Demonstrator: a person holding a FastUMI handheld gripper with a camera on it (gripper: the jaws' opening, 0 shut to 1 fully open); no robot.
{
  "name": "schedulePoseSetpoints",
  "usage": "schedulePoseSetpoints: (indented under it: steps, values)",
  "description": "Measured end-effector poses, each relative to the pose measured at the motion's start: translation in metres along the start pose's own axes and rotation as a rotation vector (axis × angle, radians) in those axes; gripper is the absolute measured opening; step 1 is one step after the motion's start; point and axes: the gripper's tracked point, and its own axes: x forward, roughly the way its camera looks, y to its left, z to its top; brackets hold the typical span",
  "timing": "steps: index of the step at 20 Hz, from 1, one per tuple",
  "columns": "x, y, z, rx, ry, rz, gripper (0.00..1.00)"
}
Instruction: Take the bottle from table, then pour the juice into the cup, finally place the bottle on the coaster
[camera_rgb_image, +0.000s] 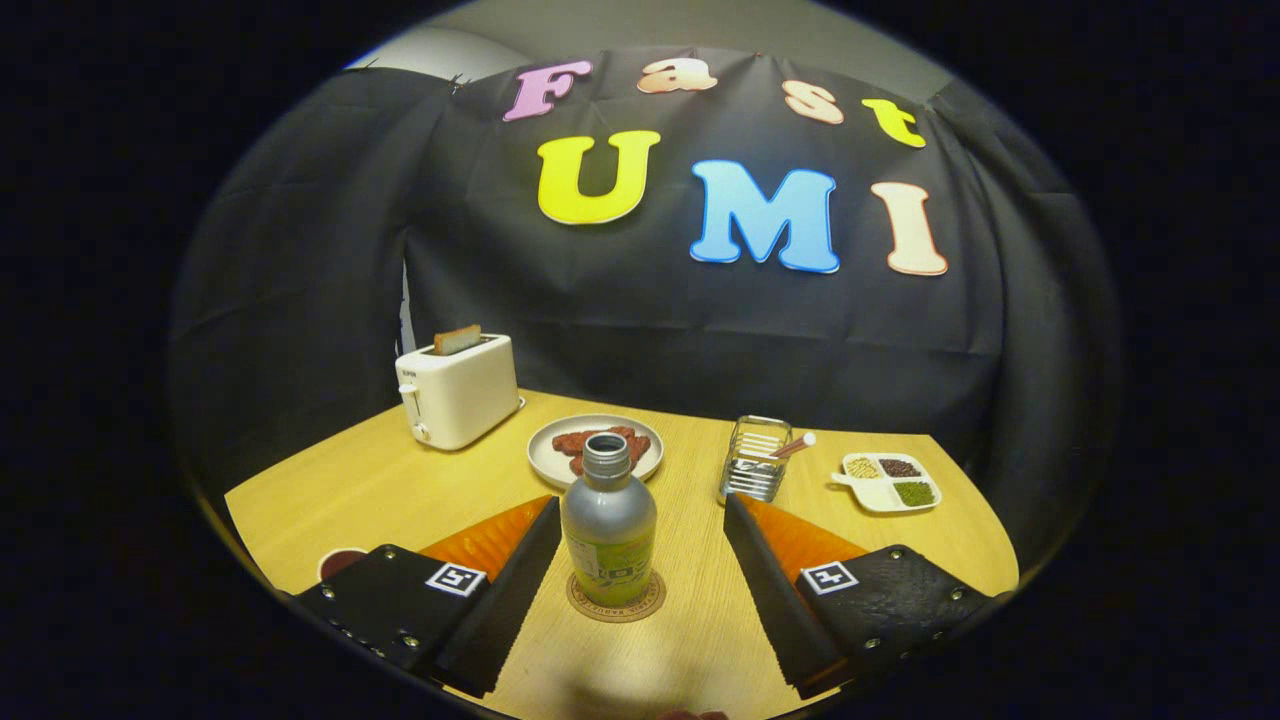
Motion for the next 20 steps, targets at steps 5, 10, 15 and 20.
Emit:
schedulePoseSetpoints:
  steps: [5,10,15,20]
  values:
    - [-0.061,-0.017,0.034,0.041,-0.069,-0.104,0.99]
    - [-0.114,-0.026,0.055,0.056,-0.142,-0.178,0.99]
    - [-0.148,-0.031,0.062,0.056,-0.189,-0.208,0.99]
    - [-0.159,-0.034,0.069,0.044,-0.224,-0.217,0.99]
